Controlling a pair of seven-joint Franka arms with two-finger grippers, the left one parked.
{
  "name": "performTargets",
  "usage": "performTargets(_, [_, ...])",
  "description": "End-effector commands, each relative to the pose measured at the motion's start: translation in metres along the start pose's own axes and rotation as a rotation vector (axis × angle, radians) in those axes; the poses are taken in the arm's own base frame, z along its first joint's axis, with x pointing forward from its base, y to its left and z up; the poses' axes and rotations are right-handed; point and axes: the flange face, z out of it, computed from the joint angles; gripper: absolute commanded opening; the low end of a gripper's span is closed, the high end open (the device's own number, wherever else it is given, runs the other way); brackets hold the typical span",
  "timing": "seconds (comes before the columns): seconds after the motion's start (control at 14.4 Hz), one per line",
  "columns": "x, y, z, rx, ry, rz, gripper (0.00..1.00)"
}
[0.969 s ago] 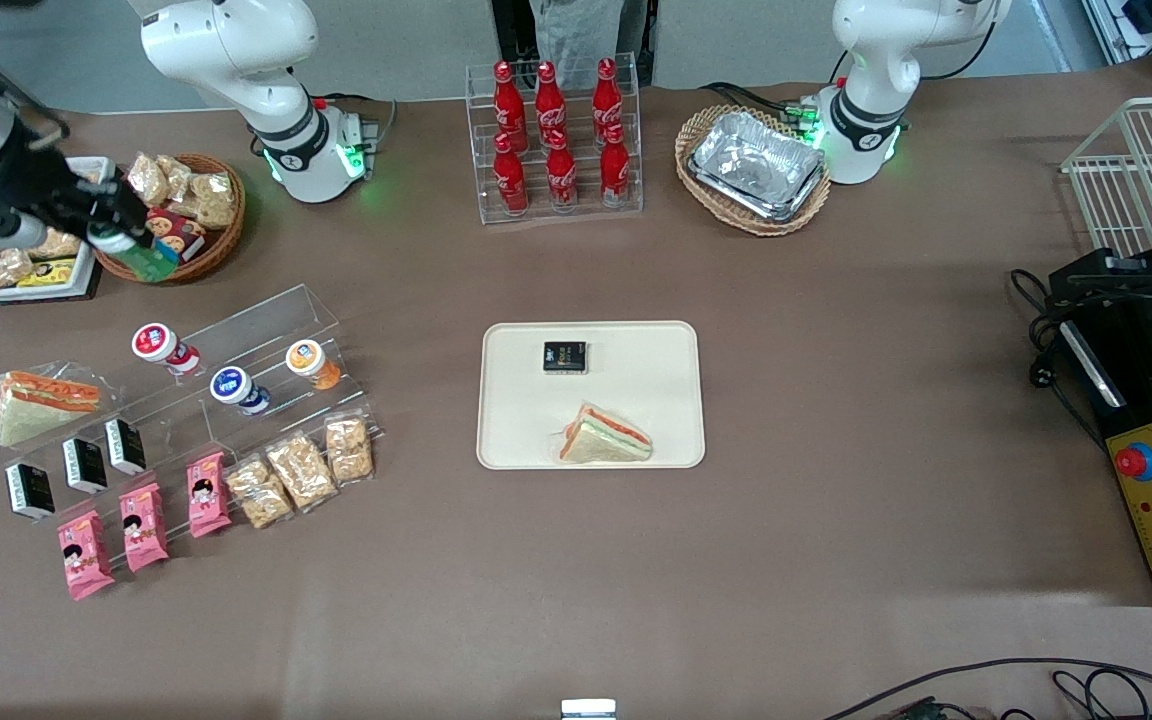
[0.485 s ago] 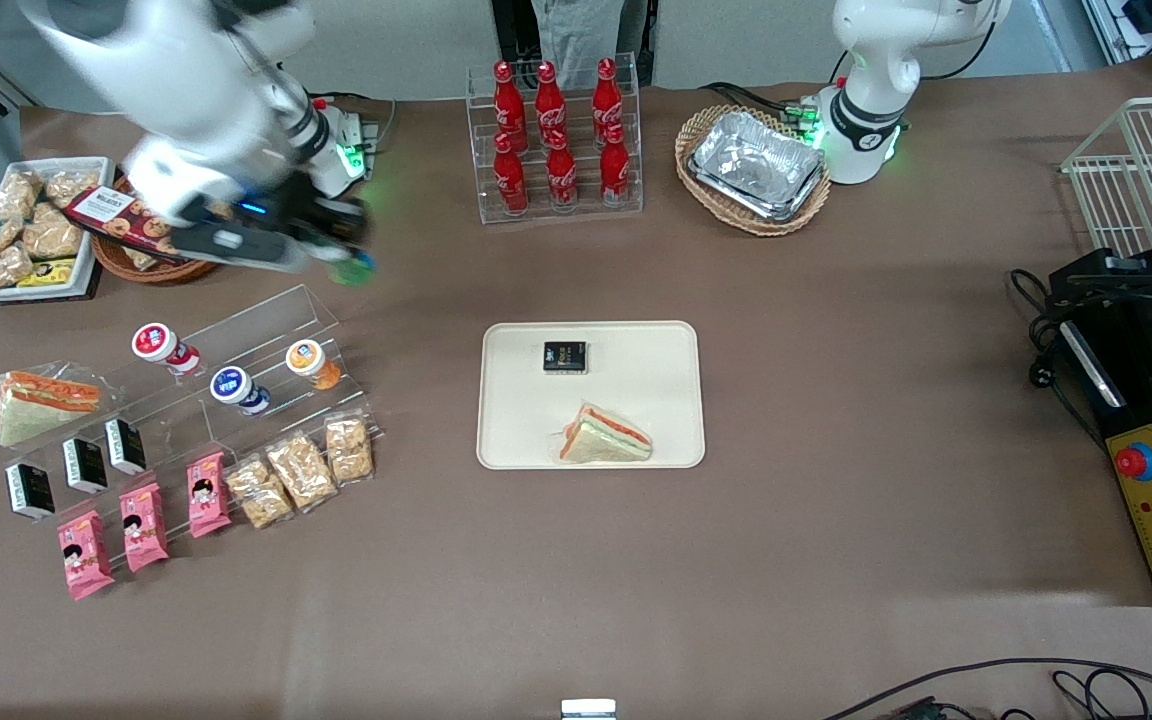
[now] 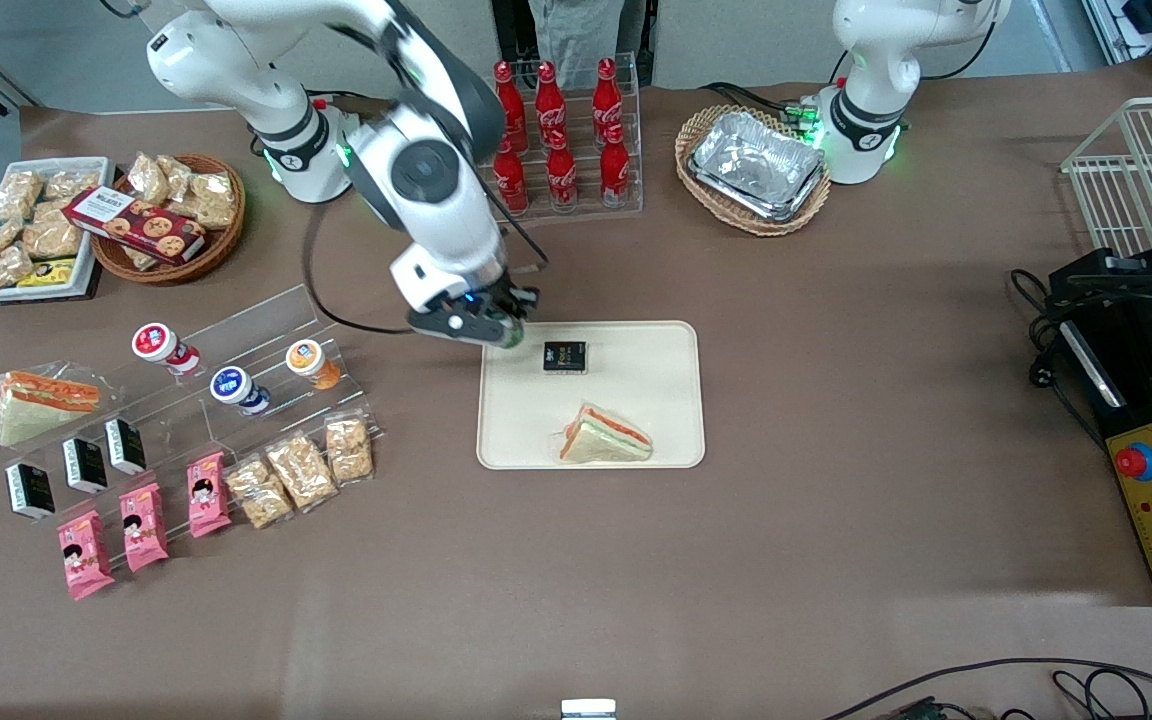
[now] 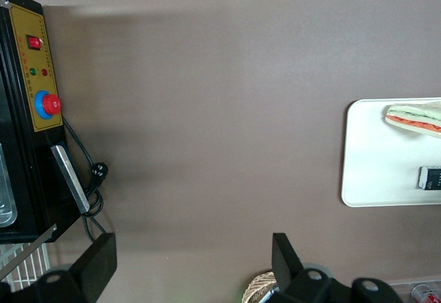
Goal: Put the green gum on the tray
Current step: 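Lift the green gum bottle and carry it over the cream tray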
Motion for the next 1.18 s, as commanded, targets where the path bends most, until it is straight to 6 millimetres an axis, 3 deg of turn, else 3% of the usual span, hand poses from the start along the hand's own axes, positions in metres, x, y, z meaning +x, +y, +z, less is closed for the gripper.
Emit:
performTargets(0.0, [0.003,0.001,0.075,0.006,0.012,0.03,0.16])
performTargets(0.42, [0.007,0.01,0.101,-0.021,-0.006,0.038,0.16])
performTargets(0.97, [0.009,0.013,0.115,-0.028,-0.012,0.043,0.18])
performTargets(1.11, [0.009,0.012,0.12,-0.024,-0.008,0.044,0.27])
